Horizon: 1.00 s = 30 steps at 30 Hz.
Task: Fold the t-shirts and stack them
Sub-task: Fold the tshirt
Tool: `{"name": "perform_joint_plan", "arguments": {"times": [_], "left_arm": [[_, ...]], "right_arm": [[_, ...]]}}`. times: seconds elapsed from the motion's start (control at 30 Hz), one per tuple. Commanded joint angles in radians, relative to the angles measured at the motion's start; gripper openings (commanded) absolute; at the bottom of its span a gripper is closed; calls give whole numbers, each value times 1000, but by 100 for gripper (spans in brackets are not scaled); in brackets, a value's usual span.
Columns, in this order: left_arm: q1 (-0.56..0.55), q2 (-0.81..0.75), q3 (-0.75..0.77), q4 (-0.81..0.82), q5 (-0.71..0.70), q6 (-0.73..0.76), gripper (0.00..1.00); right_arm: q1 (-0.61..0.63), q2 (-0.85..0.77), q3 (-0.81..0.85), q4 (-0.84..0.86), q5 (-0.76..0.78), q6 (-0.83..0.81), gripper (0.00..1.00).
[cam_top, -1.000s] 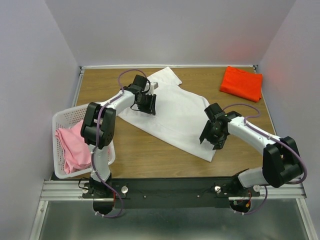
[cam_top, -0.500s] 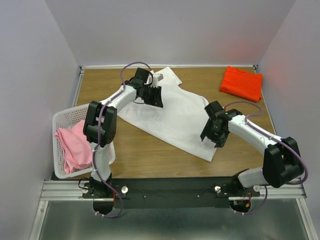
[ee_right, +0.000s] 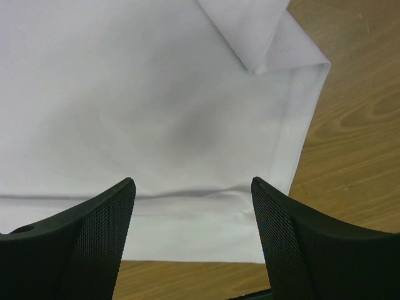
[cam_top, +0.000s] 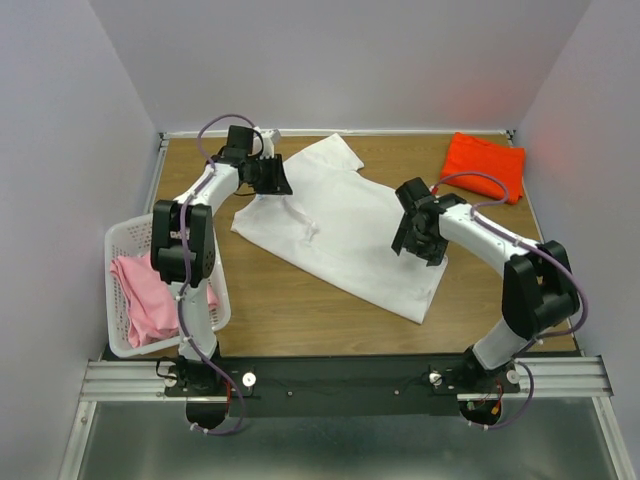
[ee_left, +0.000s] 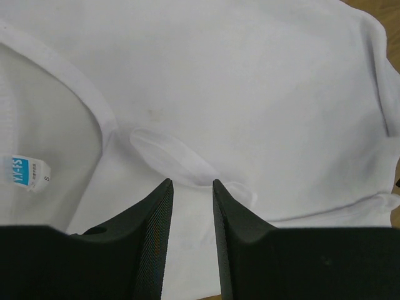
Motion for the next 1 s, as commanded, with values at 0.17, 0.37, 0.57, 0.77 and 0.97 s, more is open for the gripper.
{"name": "perform_joint_plan", "arguments": {"times": [0.17, 0.37, 0.57, 0.77, 0.97], "left_arm": [[19, 79, -73, 58, -38, 17, 38], [20, 83, -147, 85, -59, 17, 38], [20, 31, -234, 59, -120, 41, 38], [20, -51, -380, 41, -202, 49, 37], [20, -162, -526, 30, -220, 40, 37]], "right_arm": [[1, 128, -19, 126, 52, -71, 82], [1, 132, -102, 157, 26, -61, 82], [1, 116, -189, 159, -8, -40, 82], [0, 62, -280, 156, -63, -9, 81], [0, -22, -335, 113, -92, 8, 81]]}}
